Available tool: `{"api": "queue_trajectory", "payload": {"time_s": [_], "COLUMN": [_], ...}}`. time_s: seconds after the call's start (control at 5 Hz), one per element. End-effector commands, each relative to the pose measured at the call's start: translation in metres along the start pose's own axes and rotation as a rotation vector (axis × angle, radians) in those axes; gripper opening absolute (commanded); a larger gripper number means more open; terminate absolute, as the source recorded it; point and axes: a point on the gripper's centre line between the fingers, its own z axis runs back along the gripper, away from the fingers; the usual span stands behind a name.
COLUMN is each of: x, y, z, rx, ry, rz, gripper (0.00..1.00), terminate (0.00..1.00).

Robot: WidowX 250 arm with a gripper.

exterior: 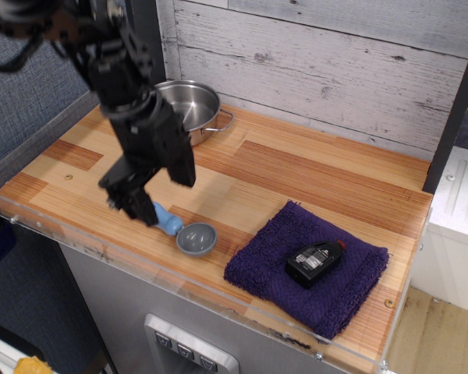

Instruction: Place the spatual near by blur cloth.

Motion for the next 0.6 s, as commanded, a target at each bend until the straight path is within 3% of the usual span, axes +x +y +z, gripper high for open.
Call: {"api": "queue_trajectory", "payload": {"time_s": [0.0,0.2,0.4], "x": [0.018,0.034,0.034], "y": [0.007,0.004,0.004], "z": [0.049,0.069,0.069], "rx": [0.100,0.153,0.153], "ry": [-0.024,-0.009,-0.009], "rz": [-0.065,-0.112,-0.112], "gripper": [1.00,1.00,1.00], "terminate": [0.00,0.00,1.00]}}
